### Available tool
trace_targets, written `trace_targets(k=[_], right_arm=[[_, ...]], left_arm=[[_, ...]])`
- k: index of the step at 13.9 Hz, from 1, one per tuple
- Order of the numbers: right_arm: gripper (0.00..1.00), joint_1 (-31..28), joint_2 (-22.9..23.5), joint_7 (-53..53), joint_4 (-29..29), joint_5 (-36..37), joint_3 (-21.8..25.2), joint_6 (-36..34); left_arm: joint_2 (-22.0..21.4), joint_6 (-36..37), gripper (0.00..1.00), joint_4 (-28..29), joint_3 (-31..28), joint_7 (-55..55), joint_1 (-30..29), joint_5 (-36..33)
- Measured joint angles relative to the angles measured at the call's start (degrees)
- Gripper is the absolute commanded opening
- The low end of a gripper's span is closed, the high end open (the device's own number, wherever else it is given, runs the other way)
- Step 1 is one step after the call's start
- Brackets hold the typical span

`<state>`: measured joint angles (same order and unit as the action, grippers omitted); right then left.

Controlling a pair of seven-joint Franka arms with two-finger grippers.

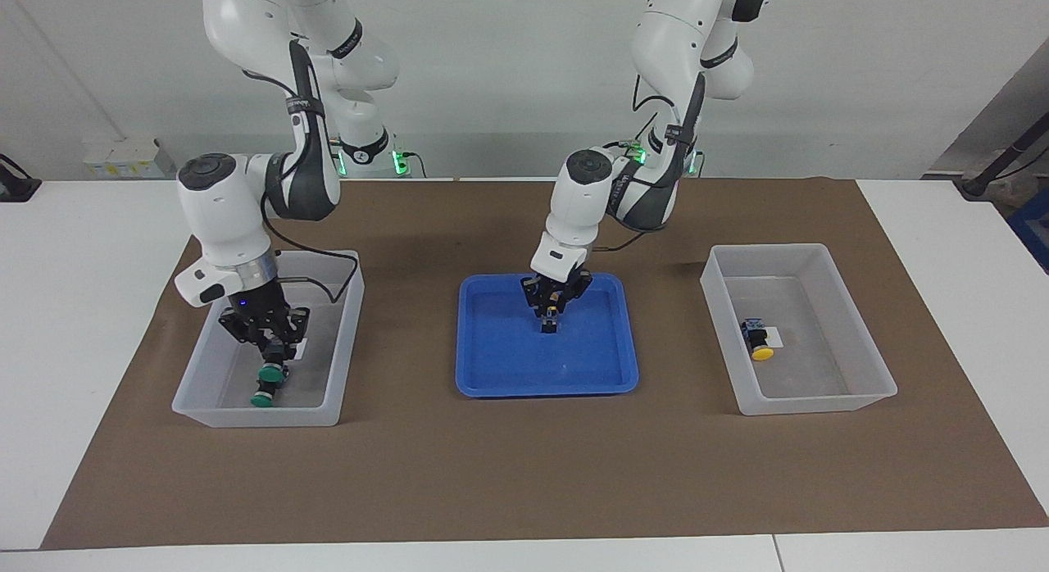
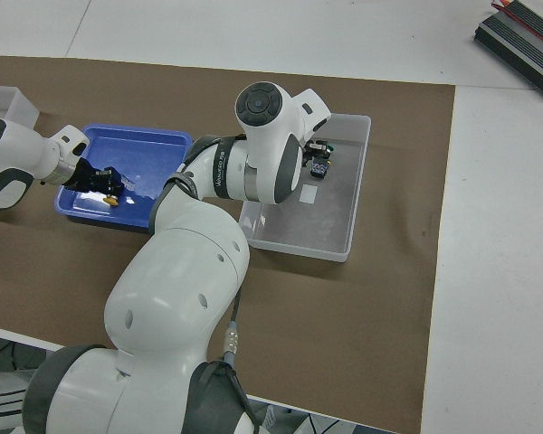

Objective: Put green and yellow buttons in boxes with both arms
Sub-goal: 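Carry the yellow button to the box while the right gripper carries the green one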

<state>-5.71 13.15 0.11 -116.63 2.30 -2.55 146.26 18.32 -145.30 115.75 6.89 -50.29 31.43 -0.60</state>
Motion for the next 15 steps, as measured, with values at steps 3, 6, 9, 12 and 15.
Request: trace_targets(k=[3,6,9,12,15], right_arm=[[0.00,0.0,2.6,0.0,1.5,0.0,-0.1,0.4],[0.00,0.0,5.3,0.0,1.8,0.0,-0.1,2.6],[0.39,0.0,6.3,0.0,2.2,0.0,-0.1,3.4],[0.77,0.0,6.3,0.0,2.2,0.0,-0.1,3.4],[0.91,0.0,6.7,0.0,2.2,0.0,0.0,3.4]], left_arm=[[0.0,0.0,0.00,0.0,-0.3,0.0,0.0,-0.1],[0.0,0.3,0.00,-0.1,-0.8,0.0,-0.1,-0.1],[-0.1,4.0,0.00,-1.5,-1.9,0.0,-0.2,-0.2],[-1.7,9.2,0.00,-4.6,-4.1,0.1,-1.0,-0.2],[-5.6,12.8,0.00,-5.7,-4.6,1.9,-4.5,-0.3]])
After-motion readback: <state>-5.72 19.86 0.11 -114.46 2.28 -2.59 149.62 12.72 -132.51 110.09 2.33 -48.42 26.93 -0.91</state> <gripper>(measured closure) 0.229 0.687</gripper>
